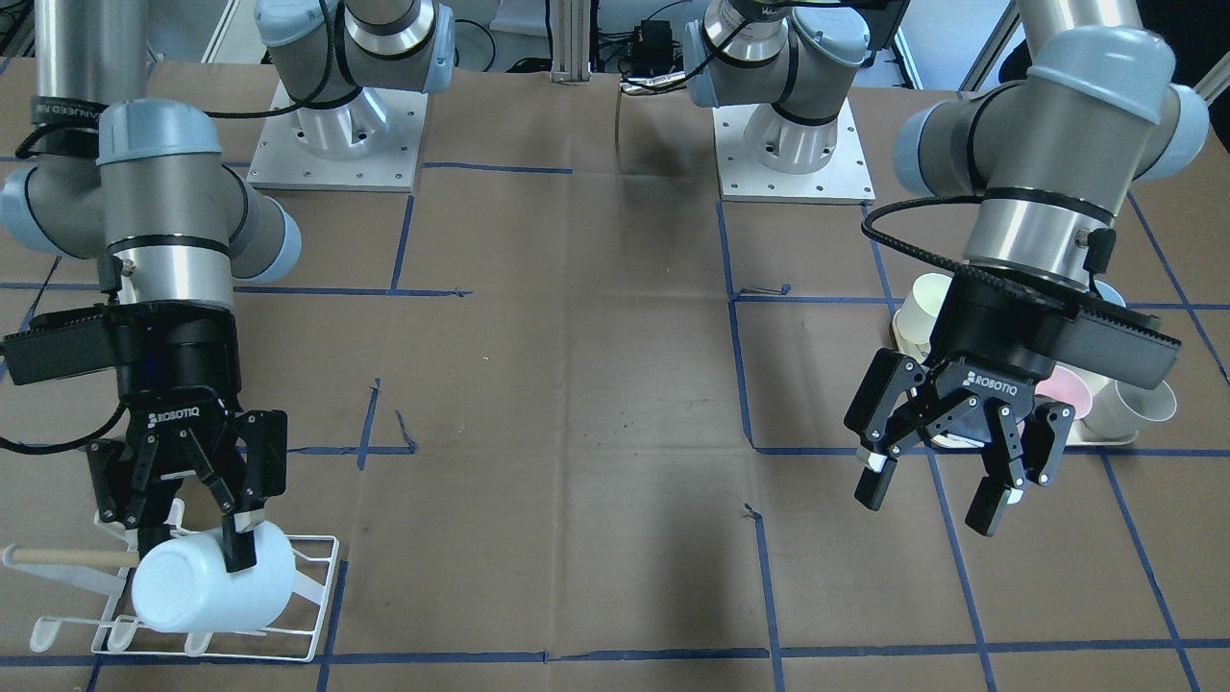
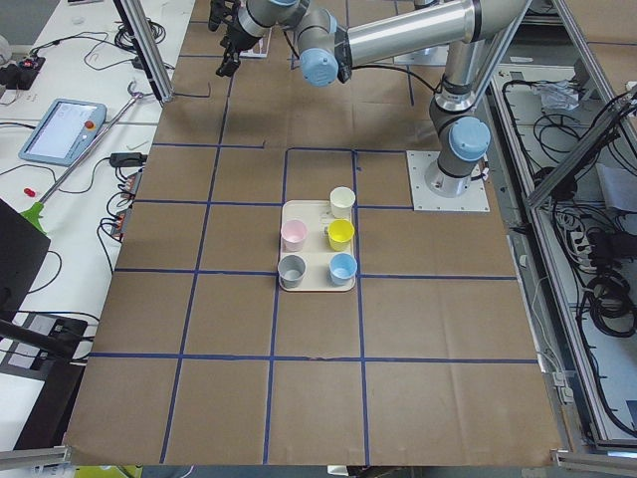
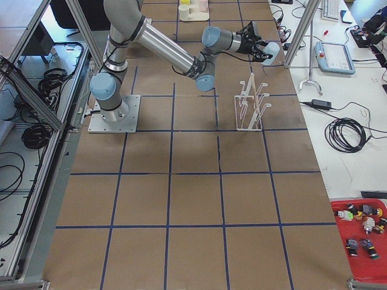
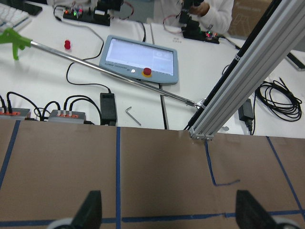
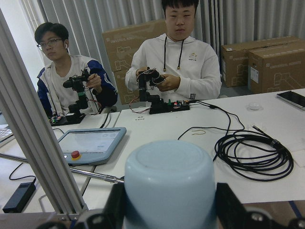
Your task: Transfer IKEA cup to right arm and place on rack
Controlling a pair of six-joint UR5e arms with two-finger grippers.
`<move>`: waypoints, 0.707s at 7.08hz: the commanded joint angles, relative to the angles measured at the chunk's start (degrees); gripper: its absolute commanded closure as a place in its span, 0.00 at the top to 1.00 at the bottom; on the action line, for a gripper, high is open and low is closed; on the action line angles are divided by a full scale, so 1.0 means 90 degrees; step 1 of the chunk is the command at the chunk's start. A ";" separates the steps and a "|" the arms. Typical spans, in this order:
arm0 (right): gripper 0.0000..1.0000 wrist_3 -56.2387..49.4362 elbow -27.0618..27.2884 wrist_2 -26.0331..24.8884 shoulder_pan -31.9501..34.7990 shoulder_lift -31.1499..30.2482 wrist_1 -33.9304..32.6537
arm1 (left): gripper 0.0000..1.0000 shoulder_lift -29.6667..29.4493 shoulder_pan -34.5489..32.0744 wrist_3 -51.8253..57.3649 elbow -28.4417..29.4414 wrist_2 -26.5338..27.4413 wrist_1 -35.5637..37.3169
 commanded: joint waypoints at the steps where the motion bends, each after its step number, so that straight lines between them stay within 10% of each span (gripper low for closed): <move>1: 0.12 -0.0299 -0.0029 0.0058 -0.0292 0.0264 -0.0101 | 0.99 0.0244 -0.0044 -0.0110 0.0239 0.0523 -0.2195; 5: 0.12 -0.0408 0.0020 0.0028 -0.0283 0.0674 -0.0442 | 0.99 0.0459 -0.0572 0.0190 0.0191 0.1658 -0.3335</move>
